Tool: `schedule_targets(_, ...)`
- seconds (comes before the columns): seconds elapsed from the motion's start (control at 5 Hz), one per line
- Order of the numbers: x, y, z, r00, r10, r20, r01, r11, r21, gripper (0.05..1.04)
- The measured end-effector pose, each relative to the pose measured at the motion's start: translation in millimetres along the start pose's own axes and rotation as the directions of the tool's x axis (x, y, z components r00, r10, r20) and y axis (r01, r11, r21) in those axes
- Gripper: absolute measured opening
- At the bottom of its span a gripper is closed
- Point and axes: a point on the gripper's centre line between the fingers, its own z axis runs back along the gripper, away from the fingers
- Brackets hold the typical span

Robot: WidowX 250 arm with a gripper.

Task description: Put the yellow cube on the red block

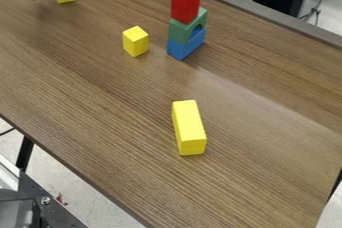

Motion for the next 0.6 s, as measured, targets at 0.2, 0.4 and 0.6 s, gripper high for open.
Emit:
schedule_targets(0.2,5.7,-2.0,-4.4,1.000,-0.003,0.011,0.003,1.000,-0.001,1.001)
schedule_targets(0.4,12.7,-8.9,1.8,0.999,-0.019,0.027,0.019,1.000,-0.013,1.001)
schedule_targets(0.6,18.3,-12.4,8.8,0.999,-0.027,0.042,0.028,0.999,-0.022,1.001)
